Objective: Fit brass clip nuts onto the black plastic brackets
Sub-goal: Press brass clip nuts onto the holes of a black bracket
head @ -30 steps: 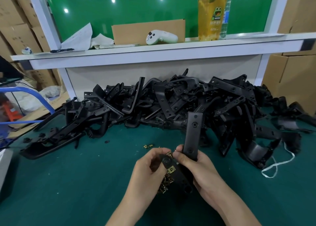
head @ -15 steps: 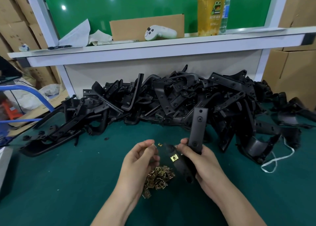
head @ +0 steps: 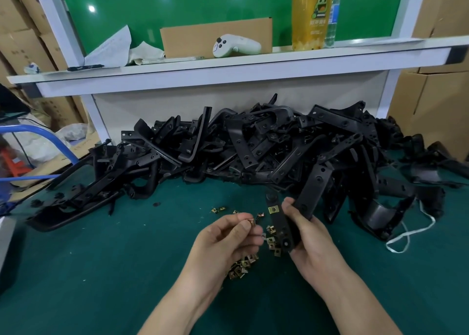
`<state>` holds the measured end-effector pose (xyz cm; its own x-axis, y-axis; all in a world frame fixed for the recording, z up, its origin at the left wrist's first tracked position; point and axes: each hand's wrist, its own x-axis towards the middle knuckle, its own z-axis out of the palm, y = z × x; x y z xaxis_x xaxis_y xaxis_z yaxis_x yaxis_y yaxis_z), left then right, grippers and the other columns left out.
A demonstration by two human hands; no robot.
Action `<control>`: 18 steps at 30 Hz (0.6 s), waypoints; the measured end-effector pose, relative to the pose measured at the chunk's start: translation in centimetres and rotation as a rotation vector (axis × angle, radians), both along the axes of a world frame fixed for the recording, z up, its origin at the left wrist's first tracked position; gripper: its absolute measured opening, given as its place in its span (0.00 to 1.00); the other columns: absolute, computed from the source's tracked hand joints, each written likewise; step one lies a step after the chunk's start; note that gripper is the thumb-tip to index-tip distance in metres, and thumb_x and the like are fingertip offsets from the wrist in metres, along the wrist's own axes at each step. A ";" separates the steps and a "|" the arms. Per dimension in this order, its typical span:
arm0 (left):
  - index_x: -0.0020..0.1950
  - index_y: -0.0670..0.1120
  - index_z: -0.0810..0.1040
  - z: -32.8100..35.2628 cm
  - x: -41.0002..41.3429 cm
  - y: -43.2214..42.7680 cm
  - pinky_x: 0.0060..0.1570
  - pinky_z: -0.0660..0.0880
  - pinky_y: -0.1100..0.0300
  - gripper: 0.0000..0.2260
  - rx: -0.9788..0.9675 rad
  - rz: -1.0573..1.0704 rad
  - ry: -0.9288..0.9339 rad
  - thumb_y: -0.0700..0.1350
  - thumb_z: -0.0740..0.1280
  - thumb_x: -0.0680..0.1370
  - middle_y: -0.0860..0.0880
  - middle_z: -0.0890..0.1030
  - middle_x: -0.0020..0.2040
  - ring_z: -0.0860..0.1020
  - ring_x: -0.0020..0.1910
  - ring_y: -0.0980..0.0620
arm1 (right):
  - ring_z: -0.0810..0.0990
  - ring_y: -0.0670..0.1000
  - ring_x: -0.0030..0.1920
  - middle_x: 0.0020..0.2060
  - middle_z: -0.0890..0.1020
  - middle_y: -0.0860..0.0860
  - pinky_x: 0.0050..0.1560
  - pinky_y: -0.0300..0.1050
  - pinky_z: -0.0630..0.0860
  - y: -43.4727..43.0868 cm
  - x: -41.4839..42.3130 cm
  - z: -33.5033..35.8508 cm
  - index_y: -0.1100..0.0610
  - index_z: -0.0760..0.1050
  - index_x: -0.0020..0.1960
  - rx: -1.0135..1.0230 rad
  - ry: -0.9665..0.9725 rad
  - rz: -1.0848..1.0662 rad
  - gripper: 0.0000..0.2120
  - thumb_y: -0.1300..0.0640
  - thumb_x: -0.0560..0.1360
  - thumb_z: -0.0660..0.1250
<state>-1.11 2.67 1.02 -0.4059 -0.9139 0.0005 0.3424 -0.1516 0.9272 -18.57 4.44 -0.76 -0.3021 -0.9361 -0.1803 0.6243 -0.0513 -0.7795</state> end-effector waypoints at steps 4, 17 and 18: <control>0.50 0.46 0.86 0.0 0.0 0.1 0.44 0.80 0.60 0.08 -0.035 -0.022 -0.035 0.45 0.72 0.73 0.42 0.85 0.45 0.83 0.42 0.49 | 0.85 0.48 0.38 0.40 0.86 0.49 0.36 0.43 0.80 0.0 0.0 0.1 0.52 0.82 0.53 0.000 -0.009 0.000 0.10 0.55 0.71 0.74; 0.54 0.52 0.85 -0.4 -0.5 0.7 0.48 0.78 0.65 0.10 -0.228 0.008 -0.287 0.38 0.69 0.80 0.49 0.87 0.48 0.84 0.46 0.54 | 0.86 0.49 0.38 0.40 0.86 0.51 0.33 0.41 0.80 -0.2 0.2 0.3 0.56 0.81 0.55 0.001 -0.112 -0.030 0.08 0.57 0.77 0.71; 0.52 0.53 0.85 -0.4 -0.5 0.7 0.47 0.78 0.65 0.10 -0.219 0.007 -0.278 0.38 0.69 0.80 0.48 0.87 0.48 0.84 0.46 0.54 | 0.86 0.49 0.39 0.41 0.86 0.52 0.33 0.41 0.80 -0.2 0.1 0.3 0.57 0.81 0.56 0.003 -0.115 -0.033 0.09 0.57 0.77 0.71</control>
